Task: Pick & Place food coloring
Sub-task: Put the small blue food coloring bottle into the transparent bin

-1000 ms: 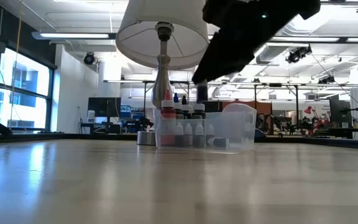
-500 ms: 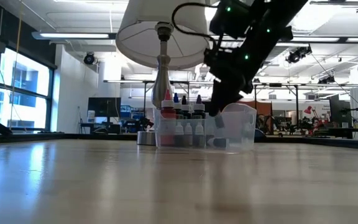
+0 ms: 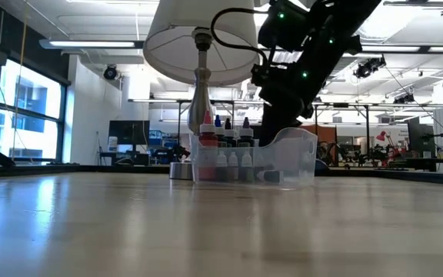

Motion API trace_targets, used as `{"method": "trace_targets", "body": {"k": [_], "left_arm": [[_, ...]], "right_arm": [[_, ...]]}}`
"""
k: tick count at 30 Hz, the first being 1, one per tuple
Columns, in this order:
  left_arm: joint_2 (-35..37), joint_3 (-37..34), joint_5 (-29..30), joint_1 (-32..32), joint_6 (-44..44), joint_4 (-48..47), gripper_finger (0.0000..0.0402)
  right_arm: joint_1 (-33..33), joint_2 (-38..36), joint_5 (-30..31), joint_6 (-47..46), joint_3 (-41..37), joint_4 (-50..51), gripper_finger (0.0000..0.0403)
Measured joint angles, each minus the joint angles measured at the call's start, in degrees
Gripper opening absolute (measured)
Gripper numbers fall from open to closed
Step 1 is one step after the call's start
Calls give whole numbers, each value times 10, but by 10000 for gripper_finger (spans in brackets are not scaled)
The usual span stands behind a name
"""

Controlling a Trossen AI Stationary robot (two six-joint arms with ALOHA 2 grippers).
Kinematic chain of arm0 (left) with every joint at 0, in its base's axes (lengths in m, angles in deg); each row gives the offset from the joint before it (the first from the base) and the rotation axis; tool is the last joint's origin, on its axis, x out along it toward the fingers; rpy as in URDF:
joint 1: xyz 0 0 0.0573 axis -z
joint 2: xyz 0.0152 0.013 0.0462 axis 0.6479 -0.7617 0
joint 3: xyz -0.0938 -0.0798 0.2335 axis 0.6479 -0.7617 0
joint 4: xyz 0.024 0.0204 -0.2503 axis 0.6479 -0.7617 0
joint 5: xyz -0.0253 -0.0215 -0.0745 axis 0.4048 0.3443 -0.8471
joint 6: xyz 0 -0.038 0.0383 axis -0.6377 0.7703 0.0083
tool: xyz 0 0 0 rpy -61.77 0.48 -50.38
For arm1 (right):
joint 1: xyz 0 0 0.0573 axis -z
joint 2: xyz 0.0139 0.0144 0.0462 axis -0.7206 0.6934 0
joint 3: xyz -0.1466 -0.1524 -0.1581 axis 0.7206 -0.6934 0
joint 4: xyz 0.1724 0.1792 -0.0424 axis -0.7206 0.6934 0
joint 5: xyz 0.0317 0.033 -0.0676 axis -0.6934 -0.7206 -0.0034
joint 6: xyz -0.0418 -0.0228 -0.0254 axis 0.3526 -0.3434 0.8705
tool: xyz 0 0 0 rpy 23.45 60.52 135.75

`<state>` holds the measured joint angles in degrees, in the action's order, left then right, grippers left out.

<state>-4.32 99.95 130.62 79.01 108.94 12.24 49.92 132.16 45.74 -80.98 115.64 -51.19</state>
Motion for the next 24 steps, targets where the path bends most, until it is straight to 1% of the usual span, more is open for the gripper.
{"method": "trace_targets", "body": {"k": [4,7,10,14,19,22,24], "left_arm": [[0,0,0,0,2,0,99],[0,0,0,0,2,0,99],[0,0,0,0,2,0,99],[0,0,0,0,3,0,99],[0,0,2,0,4,2,99],[0,0,2,0,4,2,99],[0,0,2,0,4,4,99]], "right_arm": [[3,0,4,12,0,0,131],[3,-1,14,32,0,-1,139],[-2,-4,-10,44,20,22,138],[-33,-16,-69,43,88,130,133],[-108,-20,-133,0,177,295,131],[-157,-20,-179,-70,202,375,131],[-191,-20,-210,-131,208,407,131]]}}
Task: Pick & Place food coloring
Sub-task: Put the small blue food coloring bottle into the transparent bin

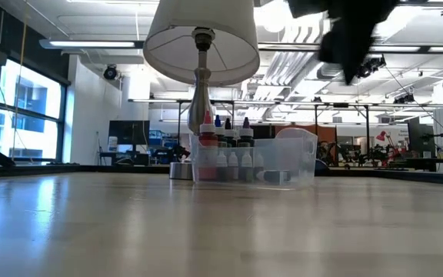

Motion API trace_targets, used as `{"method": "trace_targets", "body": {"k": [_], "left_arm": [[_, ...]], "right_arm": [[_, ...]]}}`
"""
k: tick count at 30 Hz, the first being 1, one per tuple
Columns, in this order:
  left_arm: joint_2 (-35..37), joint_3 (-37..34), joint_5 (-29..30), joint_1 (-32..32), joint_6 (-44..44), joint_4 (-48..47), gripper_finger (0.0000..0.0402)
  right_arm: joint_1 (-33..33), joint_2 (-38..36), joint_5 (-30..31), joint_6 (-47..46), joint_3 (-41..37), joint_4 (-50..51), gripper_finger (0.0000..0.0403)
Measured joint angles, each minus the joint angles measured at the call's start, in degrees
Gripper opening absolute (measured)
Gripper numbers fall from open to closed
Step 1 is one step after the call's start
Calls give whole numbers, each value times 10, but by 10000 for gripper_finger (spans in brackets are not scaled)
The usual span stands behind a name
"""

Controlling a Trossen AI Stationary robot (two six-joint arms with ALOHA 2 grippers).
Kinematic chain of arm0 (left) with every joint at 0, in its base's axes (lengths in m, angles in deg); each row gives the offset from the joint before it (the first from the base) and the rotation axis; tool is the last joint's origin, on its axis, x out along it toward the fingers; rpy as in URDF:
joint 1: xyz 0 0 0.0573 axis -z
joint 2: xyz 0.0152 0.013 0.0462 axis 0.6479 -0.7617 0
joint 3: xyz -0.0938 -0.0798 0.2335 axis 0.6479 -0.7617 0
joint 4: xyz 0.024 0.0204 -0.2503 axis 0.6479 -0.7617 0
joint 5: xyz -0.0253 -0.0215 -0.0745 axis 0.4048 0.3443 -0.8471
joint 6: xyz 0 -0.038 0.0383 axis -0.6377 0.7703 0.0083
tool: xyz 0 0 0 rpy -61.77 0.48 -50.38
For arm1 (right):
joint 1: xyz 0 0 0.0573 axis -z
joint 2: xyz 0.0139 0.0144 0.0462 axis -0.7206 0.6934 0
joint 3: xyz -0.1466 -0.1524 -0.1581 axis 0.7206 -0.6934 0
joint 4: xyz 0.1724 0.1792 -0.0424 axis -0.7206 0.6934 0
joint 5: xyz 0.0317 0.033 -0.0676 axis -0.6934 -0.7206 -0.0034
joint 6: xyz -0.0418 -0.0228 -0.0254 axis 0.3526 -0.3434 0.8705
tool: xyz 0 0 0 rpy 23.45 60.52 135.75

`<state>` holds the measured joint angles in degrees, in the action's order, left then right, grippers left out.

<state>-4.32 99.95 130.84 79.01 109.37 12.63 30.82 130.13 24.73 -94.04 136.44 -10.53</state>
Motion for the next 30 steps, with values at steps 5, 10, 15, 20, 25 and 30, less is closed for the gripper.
{"method": "trace_targets", "body": {"k": [5,10,15,20,25,30], "left_arm": [[0,0,0,0,13,3,99],[0,0,4,0,13,20,99],[0,0,4,0,13,26,99],[0,0,4,0,19,26,99],[0,0,5,0,21,26,99],[0,0,6,0,21,26,99]], "right_arm": [[-79,0,-22,-106,-43,9,131],[-114,1,-17,-184,-107,-27,131],[-115,1,-22,-186,-154,-101,131],[-114,1,-28,-188,-204,-186,131],[-114,1,-33,-218,-250,-243,130],[-114,1,-30,-227,-277,-271,120]]}}
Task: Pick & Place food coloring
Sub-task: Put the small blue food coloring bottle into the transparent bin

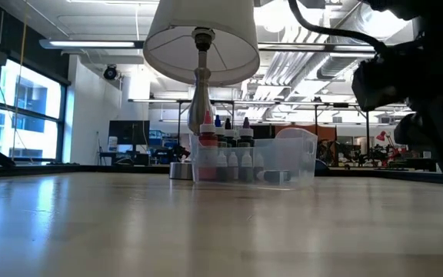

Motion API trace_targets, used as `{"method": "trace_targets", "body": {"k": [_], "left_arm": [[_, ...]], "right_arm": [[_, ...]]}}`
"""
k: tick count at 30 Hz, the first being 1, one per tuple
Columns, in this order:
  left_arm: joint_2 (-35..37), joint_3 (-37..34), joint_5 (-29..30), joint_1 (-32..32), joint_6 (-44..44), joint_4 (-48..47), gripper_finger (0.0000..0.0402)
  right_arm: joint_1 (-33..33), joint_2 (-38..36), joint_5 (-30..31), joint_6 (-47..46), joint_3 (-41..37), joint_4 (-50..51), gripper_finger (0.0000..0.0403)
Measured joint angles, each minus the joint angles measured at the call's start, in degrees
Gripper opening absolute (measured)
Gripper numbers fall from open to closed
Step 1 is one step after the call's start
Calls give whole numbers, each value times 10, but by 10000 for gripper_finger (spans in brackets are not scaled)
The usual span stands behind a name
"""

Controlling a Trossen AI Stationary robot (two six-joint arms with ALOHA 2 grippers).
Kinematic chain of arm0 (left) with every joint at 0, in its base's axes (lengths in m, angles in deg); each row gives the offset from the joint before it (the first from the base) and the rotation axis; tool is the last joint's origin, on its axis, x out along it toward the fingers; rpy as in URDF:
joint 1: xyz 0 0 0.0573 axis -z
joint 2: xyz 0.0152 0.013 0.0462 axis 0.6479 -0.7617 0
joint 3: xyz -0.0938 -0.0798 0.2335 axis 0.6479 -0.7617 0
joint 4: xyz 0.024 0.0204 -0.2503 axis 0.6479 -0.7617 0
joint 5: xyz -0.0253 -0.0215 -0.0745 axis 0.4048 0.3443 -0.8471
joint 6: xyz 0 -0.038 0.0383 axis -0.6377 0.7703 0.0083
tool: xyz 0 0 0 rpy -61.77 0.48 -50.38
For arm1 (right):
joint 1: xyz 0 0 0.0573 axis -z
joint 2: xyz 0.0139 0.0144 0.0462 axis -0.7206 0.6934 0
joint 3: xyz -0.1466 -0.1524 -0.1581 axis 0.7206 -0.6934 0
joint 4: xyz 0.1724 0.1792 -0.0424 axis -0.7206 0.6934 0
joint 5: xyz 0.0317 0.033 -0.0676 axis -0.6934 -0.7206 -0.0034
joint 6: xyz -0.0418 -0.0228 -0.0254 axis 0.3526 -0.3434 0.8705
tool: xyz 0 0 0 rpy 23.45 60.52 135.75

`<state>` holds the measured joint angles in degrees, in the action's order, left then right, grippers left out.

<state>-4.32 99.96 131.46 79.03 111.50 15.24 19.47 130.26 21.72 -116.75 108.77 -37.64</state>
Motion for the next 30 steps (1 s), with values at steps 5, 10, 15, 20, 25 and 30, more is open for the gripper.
{"method": "trace_targets", "body": {"k": [5,10,15,20,25,30], "left_arm": [[0,0,6,0,0,0,99],[0,0,7,0,0,0,99],[0,0,9,0,-13,0,99],[0,0,9,0,-15,0,99],[0,0,7,0,-15,-3,99],[0,0,-7,0,-15,-19,99]], "right_arm": [[2,0,9,10,0,-1,82],[33,0,28,37,9,-26,66],[96,0,92,161,78,-54,66],[174,0,149,321,194,4,75],[268,0,141,380,229,46,66],[329,19,131,387,202,81,73]]}}
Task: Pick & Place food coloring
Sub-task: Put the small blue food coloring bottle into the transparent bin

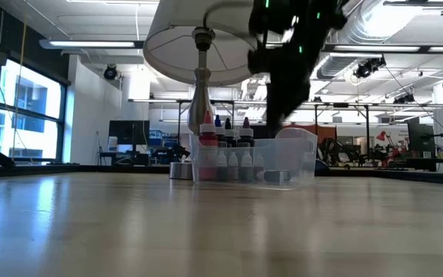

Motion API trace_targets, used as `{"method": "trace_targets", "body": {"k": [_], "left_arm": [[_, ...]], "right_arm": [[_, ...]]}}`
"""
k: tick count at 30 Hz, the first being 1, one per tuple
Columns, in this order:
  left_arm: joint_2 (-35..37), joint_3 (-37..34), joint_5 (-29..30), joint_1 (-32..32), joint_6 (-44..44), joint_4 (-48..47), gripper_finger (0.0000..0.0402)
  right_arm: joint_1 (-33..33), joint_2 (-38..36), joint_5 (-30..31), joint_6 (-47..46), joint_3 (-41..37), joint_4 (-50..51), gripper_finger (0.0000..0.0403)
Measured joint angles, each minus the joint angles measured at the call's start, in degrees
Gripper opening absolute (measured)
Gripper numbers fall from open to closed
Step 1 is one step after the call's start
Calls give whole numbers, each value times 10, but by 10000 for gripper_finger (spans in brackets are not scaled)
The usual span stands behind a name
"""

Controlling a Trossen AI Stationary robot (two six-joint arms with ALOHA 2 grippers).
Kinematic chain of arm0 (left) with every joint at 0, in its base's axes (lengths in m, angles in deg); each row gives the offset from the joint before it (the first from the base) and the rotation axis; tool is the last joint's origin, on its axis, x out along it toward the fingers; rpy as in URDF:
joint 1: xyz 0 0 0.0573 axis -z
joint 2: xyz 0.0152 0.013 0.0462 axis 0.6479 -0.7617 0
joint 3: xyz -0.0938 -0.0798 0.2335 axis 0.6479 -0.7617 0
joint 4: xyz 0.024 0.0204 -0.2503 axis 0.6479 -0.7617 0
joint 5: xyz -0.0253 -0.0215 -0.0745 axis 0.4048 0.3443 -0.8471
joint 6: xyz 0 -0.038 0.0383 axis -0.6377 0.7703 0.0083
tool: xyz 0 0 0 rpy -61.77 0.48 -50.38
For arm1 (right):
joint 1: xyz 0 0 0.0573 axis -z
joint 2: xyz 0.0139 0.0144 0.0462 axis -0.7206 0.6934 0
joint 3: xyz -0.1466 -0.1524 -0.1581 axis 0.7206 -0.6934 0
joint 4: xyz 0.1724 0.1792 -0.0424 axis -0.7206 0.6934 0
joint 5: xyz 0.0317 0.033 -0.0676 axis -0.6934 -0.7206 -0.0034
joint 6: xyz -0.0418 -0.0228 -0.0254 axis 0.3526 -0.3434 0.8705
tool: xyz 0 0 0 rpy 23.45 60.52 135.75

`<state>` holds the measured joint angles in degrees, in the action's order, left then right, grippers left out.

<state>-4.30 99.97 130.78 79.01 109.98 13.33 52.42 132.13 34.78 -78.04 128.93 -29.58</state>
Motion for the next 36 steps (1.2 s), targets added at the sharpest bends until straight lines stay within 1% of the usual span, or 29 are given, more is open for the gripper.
{"method": "trace_targets", "body": {"k": [5,11,14,17,21,27,33,36], "left_arm": [[0,0,2,0,-19,0,99],[0,0,9,0,-27,5,99],[0,0,9,0,-26,5,99],[0,0,10,0,-26,5,99],[0,0,10,0,-26,5,99],[0,0,10,0,-26,5,99],[0,0,10,0,-26,5,99],[0,0,10,0,-26,5,99]], "right_arm": [[31,43,-43,19,-14,-15,69],[41,100,-81,33,-14,-36,75],[41,117,-84,34,-14,-35,79],[41,120,-83,34,-14,-40,80],[41,120,-67,34,-13,-37,81],[39,115,-73,34,-13,-22,82],[33,75,-47,34,-13,-12,83],[30,54,-43,34,-13,-13,83]]}}
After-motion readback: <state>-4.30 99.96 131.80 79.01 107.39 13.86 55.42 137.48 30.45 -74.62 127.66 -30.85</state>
